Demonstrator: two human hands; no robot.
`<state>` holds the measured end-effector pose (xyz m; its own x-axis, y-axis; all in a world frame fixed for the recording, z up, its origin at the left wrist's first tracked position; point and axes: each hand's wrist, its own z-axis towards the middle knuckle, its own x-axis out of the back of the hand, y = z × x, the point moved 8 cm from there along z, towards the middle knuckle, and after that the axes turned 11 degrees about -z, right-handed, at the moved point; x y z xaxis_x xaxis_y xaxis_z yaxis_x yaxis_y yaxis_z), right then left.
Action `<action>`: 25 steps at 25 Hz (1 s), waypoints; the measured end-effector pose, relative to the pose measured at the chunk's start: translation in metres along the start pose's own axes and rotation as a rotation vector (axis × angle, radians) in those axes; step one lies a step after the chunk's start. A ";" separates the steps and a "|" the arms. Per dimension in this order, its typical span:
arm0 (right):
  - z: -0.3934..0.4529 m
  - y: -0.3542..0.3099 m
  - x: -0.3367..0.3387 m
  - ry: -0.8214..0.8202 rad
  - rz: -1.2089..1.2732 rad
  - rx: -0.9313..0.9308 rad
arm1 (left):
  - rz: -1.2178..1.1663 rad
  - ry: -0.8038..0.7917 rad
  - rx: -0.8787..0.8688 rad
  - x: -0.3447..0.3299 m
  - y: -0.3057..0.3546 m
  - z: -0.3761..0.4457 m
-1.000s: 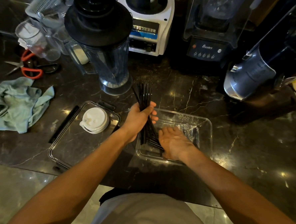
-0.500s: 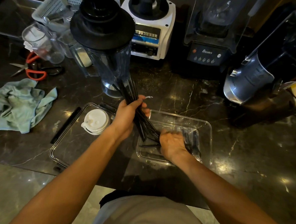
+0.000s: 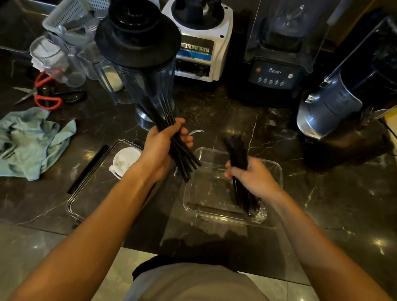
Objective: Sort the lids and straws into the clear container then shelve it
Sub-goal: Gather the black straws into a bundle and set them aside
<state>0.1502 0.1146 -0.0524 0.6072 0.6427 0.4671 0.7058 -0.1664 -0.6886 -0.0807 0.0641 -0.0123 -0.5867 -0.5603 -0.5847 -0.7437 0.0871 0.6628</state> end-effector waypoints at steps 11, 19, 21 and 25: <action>-0.017 -0.007 0.034 0.108 0.708 -0.037 | 0.384 -0.115 0.266 -0.025 -0.092 0.001; 0.000 -0.012 0.018 0.181 0.753 -0.111 | 0.401 -0.325 0.464 -0.052 -0.119 -0.012; 0.005 -0.013 0.014 0.177 0.666 -0.117 | 0.371 -0.338 0.503 -0.053 -0.120 -0.013; 0.009 -0.019 0.006 0.155 0.601 -0.136 | 0.354 -0.377 0.533 -0.051 -0.120 -0.012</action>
<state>0.1372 0.1284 -0.0420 0.9503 0.2937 0.1031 0.2594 -0.5644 -0.7837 0.0419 0.0722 -0.0566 -0.8190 -0.1116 -0.5628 -0.4878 0.6519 0.5806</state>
